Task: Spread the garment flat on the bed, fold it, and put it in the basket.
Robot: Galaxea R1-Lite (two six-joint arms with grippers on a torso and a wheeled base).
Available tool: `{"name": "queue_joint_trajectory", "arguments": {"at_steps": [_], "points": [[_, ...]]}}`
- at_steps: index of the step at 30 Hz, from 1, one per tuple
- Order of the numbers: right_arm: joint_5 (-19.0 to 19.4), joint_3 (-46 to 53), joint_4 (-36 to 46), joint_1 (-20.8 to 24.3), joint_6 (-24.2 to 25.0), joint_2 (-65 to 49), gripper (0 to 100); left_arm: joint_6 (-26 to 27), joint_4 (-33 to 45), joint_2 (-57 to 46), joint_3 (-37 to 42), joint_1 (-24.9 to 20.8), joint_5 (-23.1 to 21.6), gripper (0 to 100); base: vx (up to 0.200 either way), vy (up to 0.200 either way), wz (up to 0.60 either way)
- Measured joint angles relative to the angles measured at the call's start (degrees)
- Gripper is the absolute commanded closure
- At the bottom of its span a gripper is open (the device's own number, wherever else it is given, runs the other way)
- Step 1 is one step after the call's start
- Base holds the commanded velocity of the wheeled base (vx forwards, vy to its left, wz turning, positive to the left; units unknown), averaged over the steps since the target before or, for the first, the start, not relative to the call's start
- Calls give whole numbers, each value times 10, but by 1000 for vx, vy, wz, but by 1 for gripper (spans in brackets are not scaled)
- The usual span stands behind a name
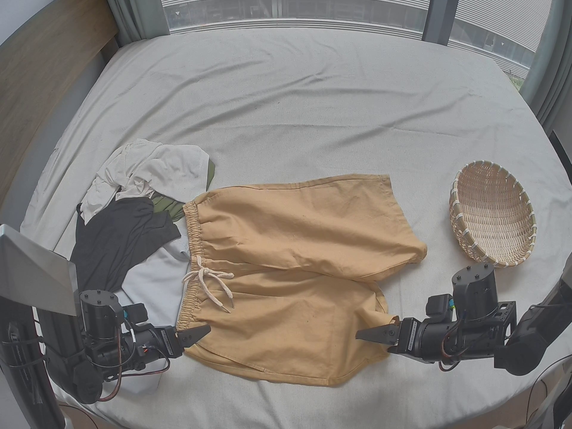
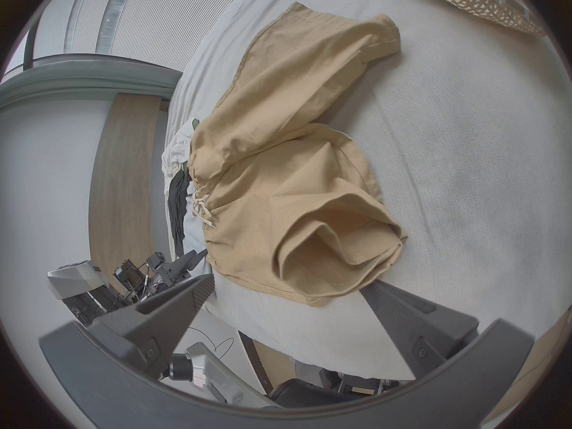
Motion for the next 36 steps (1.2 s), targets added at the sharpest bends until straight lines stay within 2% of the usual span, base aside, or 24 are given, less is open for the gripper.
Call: {"name": "queue_joint_trajectory", "arguments": {"at_steps": [12, 18, 24, 36], "points": [[5, -39, -1, 5, 1, 26, 0, 0, 0, 0, 2, 0, 0, 0, 0, 0, 0], [43, -59, 0, 6, 12, 46, 0, 0, 0, 0, 4, 2, 0, 0, 0, 0, 0], [60, -49, 4, 9, 26, 49, 0, 0, 0, 0, 4, 2, 0, 0, 0, 0, 0], [81, 22, 1, -2, 38, -59, 0, 0, 0, 2, 1, 2, 0, 0, 0, 0, 0]]}}
